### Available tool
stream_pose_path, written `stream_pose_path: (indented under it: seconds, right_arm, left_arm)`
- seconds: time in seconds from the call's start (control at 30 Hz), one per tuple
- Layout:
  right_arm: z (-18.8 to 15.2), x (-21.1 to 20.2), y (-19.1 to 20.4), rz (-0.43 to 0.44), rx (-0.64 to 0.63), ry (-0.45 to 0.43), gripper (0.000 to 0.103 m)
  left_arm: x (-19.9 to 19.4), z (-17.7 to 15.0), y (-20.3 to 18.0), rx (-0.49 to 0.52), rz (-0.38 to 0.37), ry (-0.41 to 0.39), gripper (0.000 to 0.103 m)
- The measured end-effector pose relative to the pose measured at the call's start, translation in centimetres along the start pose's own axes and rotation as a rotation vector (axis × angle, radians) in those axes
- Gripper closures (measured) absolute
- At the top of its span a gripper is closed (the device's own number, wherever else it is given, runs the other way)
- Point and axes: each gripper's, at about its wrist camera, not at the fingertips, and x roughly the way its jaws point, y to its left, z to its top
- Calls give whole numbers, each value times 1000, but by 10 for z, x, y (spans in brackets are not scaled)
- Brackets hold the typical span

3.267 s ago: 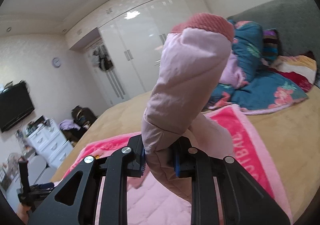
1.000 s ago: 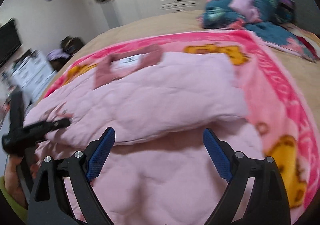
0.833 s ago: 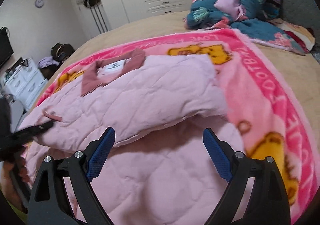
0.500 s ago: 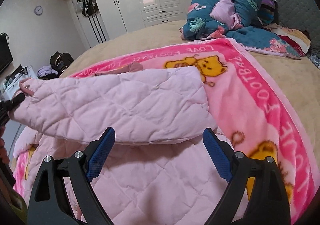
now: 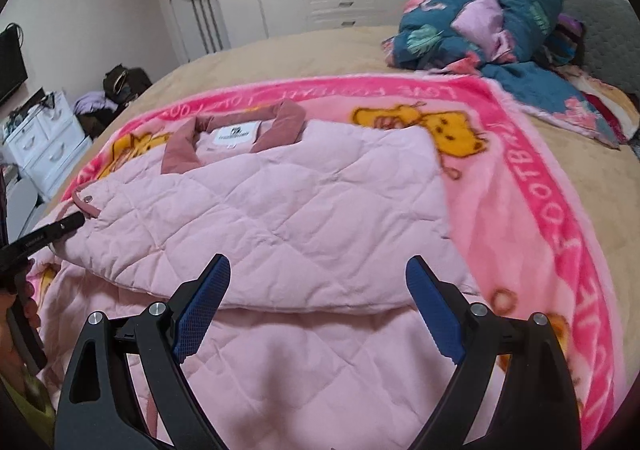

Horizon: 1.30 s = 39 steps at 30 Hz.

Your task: Fold large clothes

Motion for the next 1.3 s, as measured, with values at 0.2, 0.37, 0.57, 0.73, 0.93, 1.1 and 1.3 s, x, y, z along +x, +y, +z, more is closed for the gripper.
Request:
stream_pose_path:
  seconds: [0.2, 0.37, 0.57, 0.73, 0.93, 1.1, 1.3]
  right_arm:
    - [7, 29, 5, 3, 8, 74, 14]
    - [3, 53, -4, -26, 24, 145, 14]
    - [-10, 75, -19, -27, 66, 182, 14]
    - [-14, 75, -14, -58, 47, 170, 13]
    - [-17, 58, -8, -47, 46, 141, 6]
    - [-21, 41, -6, -4, 88, 116, 6]
    - [-23, 22, -3, 29, 110, 100, 6]
  left_arm:
    - [11, -11, 8, 3, 32, 47, 91]
    - [15, -15, 6, 31, 65, 62, 88]
    - [26, -22, 8, 34, 75, 95, 79]
    - [24, -26, 8, 32, 73, 95, 79]
    - [12, -29, 11, 9, 20, 111, 60]
    - [-4, -32, 7, 0, -30, 98, 42]
    - [-23, -31, 3, -11, -82, 84, 16]
